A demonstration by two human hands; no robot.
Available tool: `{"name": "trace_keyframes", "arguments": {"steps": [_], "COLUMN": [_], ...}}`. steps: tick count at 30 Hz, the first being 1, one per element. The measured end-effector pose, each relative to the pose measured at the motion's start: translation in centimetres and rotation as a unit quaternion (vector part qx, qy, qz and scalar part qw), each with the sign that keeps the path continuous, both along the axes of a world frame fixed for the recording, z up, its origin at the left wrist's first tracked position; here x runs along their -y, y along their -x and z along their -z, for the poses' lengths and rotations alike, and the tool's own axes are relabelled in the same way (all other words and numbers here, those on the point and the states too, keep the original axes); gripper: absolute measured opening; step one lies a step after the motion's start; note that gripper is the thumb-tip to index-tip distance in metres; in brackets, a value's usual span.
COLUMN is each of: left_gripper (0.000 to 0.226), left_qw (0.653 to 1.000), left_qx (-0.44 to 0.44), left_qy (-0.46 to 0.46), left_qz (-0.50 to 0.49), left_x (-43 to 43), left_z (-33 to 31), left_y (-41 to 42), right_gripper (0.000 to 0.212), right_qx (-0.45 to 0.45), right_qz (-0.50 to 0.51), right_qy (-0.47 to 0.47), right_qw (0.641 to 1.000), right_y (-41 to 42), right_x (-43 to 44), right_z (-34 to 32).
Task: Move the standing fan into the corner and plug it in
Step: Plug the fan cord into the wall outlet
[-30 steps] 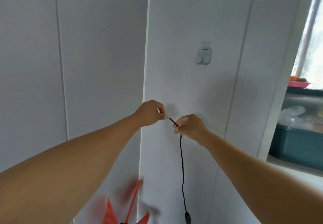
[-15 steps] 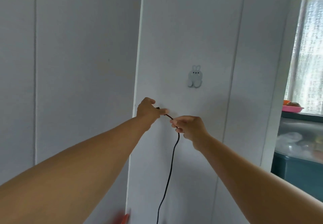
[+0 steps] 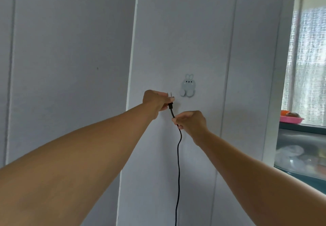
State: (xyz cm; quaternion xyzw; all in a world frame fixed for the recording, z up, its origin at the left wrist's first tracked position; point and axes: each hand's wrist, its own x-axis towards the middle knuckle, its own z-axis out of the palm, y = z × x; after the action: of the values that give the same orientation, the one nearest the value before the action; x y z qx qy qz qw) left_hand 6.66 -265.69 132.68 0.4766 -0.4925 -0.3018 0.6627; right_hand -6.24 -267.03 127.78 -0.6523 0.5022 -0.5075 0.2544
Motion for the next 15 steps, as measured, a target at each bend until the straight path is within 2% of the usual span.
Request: {"name": "trace_keyframes", "arguments": {"steps": [3,6,11,15], "left_gripper": [0.03,0.023,0.019,0.017], "left_qw": [0.989,0.961,0.944,0.934], "left_qx": [0.131,0.238,0.263,0.277], "left_qy": [0.04,0.104,0.178,0.207], "left_qz": [-0.048,-0.093,-0.088,-0.086], "left_x": [1.1,1.8,2.5,3.2], "left_z": [-0.8,-1.4,-2.2,-2.9], "left_y": [0.5,0.9,2.0,2.3], "right_gripper": [0.012,0.017,0.019,0.008], "right_qx": [-0.007,0.008,0.054,0.061], "right_qz": [0.022,0.029,0.03,0.029], "right_qy": [0.008,0.024,0.027,0.03], "right_qw": [1.0,0.999,0.998,0.997], "right_y": [0.6,1.2,2.1,3.0], "right_x": [0.8,1.4,2.4,3.3], "right_z": [-0.6,-1.3,-2.3,-2.7]}}
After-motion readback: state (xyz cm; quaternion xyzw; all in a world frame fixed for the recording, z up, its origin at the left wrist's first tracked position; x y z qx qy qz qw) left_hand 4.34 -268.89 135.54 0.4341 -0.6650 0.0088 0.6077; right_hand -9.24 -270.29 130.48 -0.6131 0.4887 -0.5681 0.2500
